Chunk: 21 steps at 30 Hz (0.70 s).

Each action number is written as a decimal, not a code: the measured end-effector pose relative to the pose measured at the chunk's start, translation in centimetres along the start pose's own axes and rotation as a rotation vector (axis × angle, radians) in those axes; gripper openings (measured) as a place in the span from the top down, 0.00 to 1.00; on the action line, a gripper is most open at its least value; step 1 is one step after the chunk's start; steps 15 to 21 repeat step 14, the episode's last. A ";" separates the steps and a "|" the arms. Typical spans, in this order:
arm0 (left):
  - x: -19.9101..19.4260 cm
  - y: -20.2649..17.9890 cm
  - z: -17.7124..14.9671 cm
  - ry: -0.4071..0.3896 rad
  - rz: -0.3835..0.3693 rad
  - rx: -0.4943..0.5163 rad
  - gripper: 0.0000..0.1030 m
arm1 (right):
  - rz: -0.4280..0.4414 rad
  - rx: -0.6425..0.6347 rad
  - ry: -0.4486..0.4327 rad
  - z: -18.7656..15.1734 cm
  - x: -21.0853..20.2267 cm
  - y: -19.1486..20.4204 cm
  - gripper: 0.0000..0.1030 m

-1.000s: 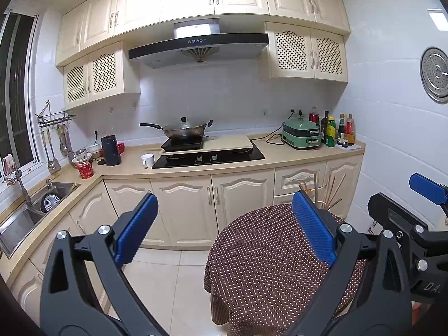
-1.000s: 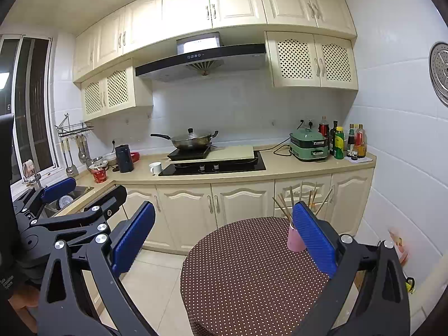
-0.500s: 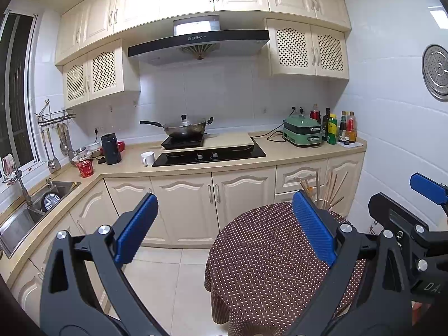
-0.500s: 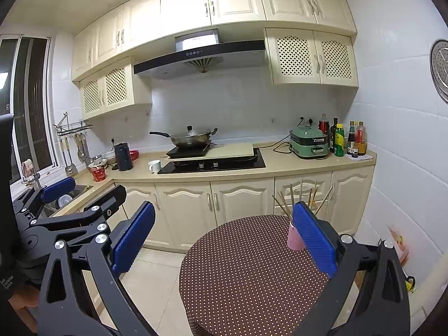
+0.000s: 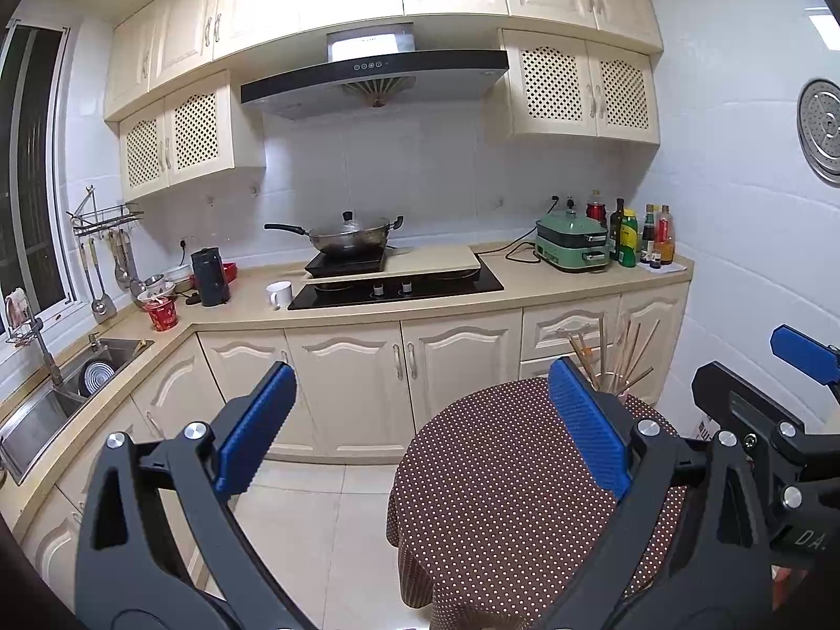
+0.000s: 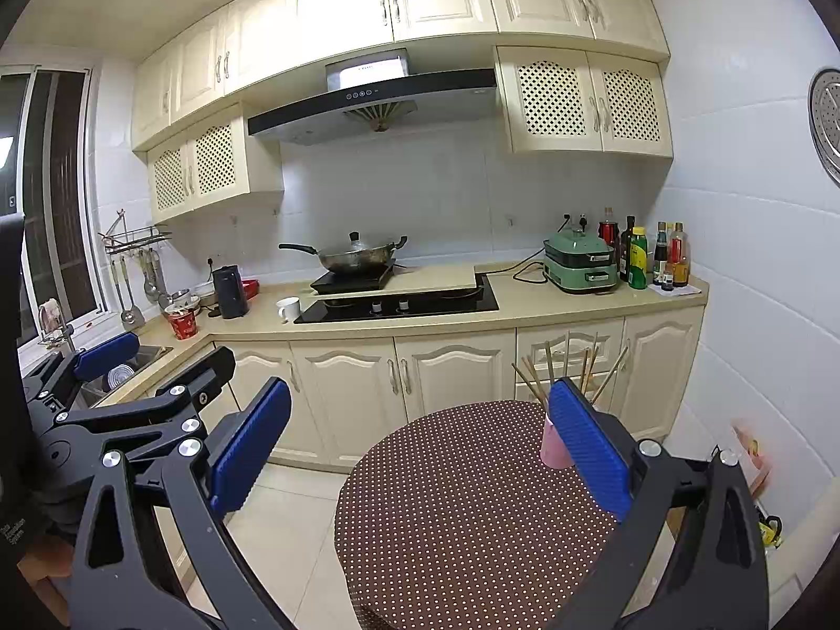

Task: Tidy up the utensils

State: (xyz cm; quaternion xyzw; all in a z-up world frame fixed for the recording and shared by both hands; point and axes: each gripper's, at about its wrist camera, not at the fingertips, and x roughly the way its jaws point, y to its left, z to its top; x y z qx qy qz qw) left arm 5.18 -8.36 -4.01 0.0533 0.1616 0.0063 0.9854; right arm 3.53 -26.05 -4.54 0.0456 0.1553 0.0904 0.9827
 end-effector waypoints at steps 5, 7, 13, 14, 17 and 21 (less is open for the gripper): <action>1.1 0.0 -0.3 0.019 0.001 0.002 0.08 | -0.008 0.004 0.015 -0.4 1.0 0.0 0.08; 1.9 0.0 -0.4 0.031 0.000 0.004 0.08 | -0.010 0.005 0.024 -0.5 1.6 0.0 0.08; 5.5 0.0 -1.2 0.094 -0.012 0.009 0.08 | -0.029 0.011 0.070 -1.1 4.6 -0.4 0.08; 6.2 0.0 -1.3 0.105 -0.015 0.011 0.08 | -0.035 0.013 0.082 -1.3 5.3 -0.5 0.08; 6.2 0.0 -1.3 0.105 -0.015 0.011 0.08 | -0.035 0.013 0.082 -1.3 5.3 -0.5 0.08; 6.2 0.0 -1.3 0.105 -0.015 0.011 0.08 | -0.035 0.013 0.082 -1.3 5.3 -0.5 0.08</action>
